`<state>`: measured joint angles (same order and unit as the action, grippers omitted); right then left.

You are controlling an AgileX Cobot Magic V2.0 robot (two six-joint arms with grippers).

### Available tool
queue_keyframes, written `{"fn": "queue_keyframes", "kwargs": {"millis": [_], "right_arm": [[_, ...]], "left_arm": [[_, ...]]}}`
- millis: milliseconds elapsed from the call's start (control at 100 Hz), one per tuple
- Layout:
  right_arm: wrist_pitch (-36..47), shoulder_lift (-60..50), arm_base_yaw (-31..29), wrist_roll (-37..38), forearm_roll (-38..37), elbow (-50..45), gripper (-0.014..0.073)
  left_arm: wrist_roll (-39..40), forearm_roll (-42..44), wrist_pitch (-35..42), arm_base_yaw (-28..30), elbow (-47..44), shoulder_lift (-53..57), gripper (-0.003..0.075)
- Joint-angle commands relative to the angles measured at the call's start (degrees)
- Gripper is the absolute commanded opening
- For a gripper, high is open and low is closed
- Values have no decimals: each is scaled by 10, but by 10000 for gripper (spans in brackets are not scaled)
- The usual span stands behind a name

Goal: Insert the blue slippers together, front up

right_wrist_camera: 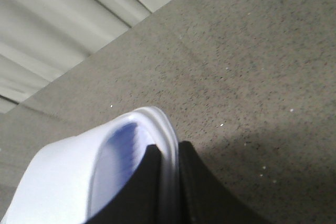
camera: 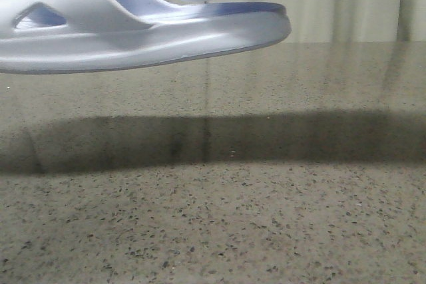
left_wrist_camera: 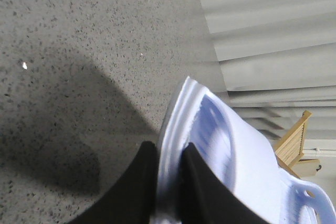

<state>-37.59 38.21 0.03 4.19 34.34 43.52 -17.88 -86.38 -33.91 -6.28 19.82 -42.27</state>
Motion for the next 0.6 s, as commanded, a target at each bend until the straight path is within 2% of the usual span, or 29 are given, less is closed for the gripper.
{"fn": "queue_keyframes", "kwargs": {"millis": [0, 280, 590], "right_arm": [[22, -4, -1, -35, 46, 23, -107], [5, -3, -1, -42, 52, 23, -107], [-17, 5, -1, -108, 132, 21, -107]], "left_arm": [[-2, -28, -29, 1, 14, 3, 16], [-4, -52, -98, 0, 14, 3, 16], [-30, -103, -151, 0, 14, 3, 16]]}}
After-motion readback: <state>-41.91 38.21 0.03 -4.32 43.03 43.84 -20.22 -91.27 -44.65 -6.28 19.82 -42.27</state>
